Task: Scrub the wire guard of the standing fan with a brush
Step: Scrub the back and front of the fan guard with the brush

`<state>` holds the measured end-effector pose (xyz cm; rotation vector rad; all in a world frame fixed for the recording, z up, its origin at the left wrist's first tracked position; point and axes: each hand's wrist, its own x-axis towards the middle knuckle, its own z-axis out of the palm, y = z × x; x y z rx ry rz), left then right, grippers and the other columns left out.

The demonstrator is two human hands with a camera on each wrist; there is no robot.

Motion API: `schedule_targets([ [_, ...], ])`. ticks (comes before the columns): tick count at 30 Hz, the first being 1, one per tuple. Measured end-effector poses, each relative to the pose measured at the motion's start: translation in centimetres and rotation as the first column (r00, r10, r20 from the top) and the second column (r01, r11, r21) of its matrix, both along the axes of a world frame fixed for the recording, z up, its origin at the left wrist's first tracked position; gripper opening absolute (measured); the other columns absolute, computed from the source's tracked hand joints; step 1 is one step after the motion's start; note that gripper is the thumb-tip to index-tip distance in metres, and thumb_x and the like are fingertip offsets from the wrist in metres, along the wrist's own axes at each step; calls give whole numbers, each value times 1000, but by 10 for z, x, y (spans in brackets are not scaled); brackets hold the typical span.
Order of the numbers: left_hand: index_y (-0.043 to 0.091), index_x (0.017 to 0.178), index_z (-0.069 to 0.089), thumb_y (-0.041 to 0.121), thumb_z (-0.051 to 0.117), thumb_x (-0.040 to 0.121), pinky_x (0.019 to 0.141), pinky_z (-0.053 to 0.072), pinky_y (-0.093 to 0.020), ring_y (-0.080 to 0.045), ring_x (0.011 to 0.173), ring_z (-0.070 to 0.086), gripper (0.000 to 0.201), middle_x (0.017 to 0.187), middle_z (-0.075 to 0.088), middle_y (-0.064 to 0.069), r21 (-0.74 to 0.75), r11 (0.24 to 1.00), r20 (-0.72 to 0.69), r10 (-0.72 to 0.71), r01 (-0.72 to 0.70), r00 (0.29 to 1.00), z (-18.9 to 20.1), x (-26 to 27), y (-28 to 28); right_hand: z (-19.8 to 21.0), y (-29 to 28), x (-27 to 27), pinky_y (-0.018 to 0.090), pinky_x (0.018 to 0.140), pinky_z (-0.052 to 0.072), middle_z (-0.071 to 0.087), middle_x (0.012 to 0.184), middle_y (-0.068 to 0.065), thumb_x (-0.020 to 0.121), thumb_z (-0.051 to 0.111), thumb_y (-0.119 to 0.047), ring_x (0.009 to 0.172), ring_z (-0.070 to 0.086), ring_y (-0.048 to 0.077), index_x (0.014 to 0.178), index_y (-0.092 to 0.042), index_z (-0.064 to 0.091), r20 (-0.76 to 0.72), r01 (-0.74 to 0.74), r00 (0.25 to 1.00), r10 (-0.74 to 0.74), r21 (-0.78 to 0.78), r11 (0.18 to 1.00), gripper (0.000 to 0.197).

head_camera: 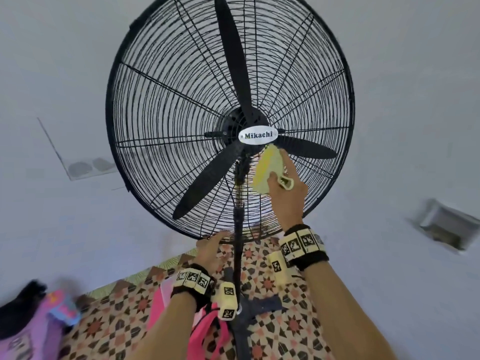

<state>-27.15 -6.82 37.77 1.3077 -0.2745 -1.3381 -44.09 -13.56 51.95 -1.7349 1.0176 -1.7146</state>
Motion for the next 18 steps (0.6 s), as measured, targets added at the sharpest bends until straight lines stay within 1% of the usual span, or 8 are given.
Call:
schedule_targets([
  [2,12,111,68,13,70,99,78,57,-33,-31,123,61,13,138,55,-13,26,999,-64,29,-27,998,1,-1,-2,5,1,1,19,57,53,67,73,6,101,59,-14,57,53,11,148,-35,51,9,20,1000,-20,-14,1000,53],
  [4,10,121,64,8,67,100,76,57,-28,-25,113,66,21,139,55,-16,35,999,-82,21,-18,996,-1,-1,-4,15,6,3,21,53,50,60,66,16,101,60,-17,51,45,20,149,-37,49,-39,-63,997,60,-71,995,53],
  [5,6,132,58,6,68,99,73,59,-26,-21,105,68,35,139,54,-16,11,999,-74,38,-38,997,-3,0,-3,18,6,4,22,52,50,58,64,14,102,60,-19,50,43,20,149,-38,48,-78,-114,991,106,-97,989,53],
  [7,9,138,53,10,77,93,76,63,-36,-29,110,68,51,139,49,-16,25,996,-101,91,-89,991,-5,2,-3,19,3,5,23,48,45,58,63,10,102,60,-20,50,42,14,151,-36,47,-150,-153,980,133,-131,979,53],
  [10,12,131,53,18,85,85,74,61,-40,-38,119,64,56,140,48,-15,59,995,-66,83,-79,994,-8,4,-6,18,-5,2,22,53,53,67,71,8,101,60,-14,55,52,11,151,-29,50,-39,-30,999,27,-63,998,53],
  [13,11,130,49,16,80,90,69,59,-33,-32,120,64,51,136,55,-16,18,998,-70,60,-58,996,1,0,-1,24,-1,3,21,55,58,71,84,3,102,59,-14,58,59,10,152,-24,48,36,40,999,-37,-79,996,52],
  [16,10,127,64,14,75,95,71,58,-29,-26,117,60,34,142,43,-10,27,997,-195,78,-74,978,-3,2,-2,36,0,8,31,52,57,69,78,4,102,63,-18,60,59,20,150,-25,49,4,-38,999,39,-153,988,51],
  [18,11,135,58,18,81,89,74,60,-37,-31,123,56,52,133,36,1,40,994,-172,106,-101,979,-3,4,1,34,-5,10,20,47,47,64,70,7,101,63,-17,51,51,10,150,-25,50,-78,-82,995,70,-167,983,52],
])
